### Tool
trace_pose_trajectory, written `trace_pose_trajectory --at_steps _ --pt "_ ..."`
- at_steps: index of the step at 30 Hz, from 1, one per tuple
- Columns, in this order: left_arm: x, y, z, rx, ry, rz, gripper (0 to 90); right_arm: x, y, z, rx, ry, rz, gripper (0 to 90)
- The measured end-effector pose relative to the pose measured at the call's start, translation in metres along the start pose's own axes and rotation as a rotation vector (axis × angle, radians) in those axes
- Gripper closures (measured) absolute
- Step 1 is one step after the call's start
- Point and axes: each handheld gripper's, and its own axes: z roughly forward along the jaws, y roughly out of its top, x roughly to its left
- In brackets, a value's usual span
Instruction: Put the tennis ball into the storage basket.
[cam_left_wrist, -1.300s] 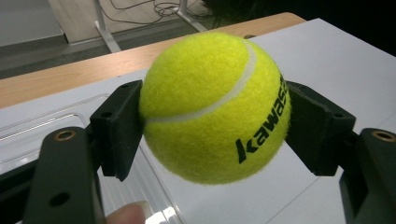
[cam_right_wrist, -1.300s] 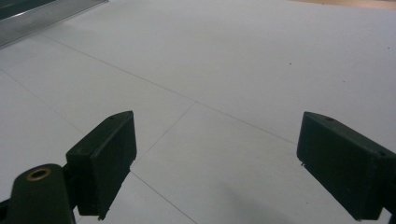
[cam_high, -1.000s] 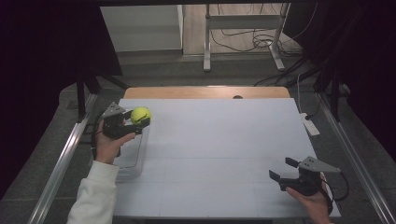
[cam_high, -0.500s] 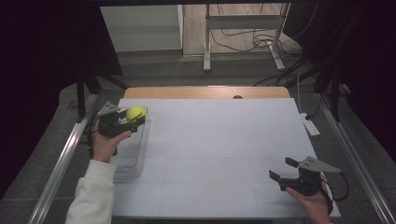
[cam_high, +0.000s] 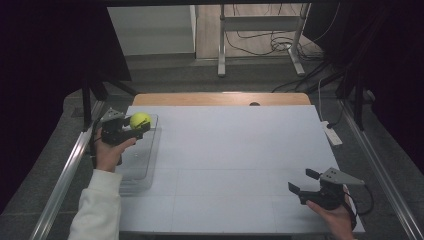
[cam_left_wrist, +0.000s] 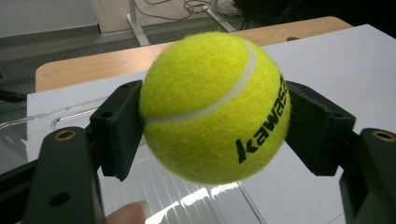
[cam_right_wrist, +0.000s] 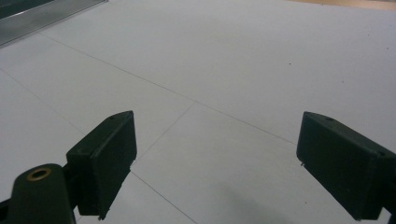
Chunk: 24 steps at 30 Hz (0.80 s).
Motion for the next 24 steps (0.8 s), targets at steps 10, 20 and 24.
trace_pose_trajectory --at_steps 10,20,24 --pt "0.008 0.002 0.003 0.01 0.03 -0.004 26.5 -0.001 0.0 0.0 -0.003 0.0 0.007 12.0" --pt "0.019 0.004 0.008 0.041 0.062 -0.018 26.5 -0.001 0.0 0.001 0.001 -0.004 0.008 12.0" --pt "0.024 0.006 0.01 0.054 0.074 -0.018 26.5 -0.001 0.0 0.002 -0.001 -0.001 0.01 12.0"
